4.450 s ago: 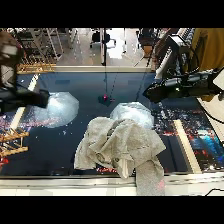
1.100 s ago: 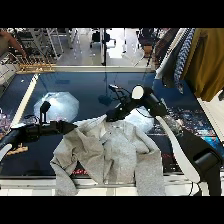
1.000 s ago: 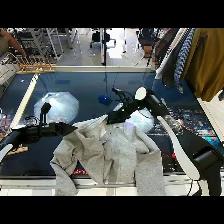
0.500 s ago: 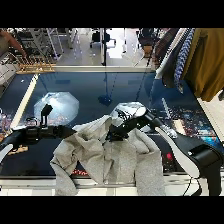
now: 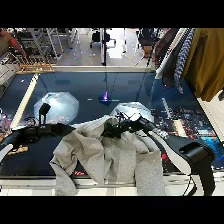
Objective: Fold the clothes and pants, and hang the long-sleeved shirts on hangers.
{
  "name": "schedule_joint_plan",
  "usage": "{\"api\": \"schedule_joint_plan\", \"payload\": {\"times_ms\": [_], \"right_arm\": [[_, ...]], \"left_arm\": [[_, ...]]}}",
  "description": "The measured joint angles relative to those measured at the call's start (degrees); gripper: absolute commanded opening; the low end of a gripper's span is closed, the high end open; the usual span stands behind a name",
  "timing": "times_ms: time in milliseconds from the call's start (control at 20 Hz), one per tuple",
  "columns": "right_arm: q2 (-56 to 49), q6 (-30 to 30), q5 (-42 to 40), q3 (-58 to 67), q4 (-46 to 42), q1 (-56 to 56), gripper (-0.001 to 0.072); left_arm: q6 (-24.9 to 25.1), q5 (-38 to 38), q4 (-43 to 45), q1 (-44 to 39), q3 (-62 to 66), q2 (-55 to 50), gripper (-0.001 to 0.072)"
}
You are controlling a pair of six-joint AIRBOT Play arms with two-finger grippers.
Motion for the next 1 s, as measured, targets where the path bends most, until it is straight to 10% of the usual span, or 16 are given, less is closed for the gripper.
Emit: {"api": "schedule_joint_plan", "payload": {"times_ms": [800,850,950,1000], "right_arm": [[20.0,17.2,8.6,37.9,-38.1,-6.7,0.0035],[20.1,17.2,10.7,37.7,-38.7,-6.2,0.0035],[20.2,16.7,13.8,35.3,-40.0,-4.9,0.0035],[20.2,16.5,14.7,33.4,-40.8,-4.1,0.0035]], "left_arm": [[-7.6,15.7,-25.7,-12.3,18.0,1.4,0.0012],[-7.6,15.5,-22.5,-12.7,17.1,1.4,0.0040],[-7.6,14.5,-15.6,-13.1,14.4,1.4,0.0469],[-7.6,13.7,-11.6,-13.0,12.8,1.4,0.0476]]}}
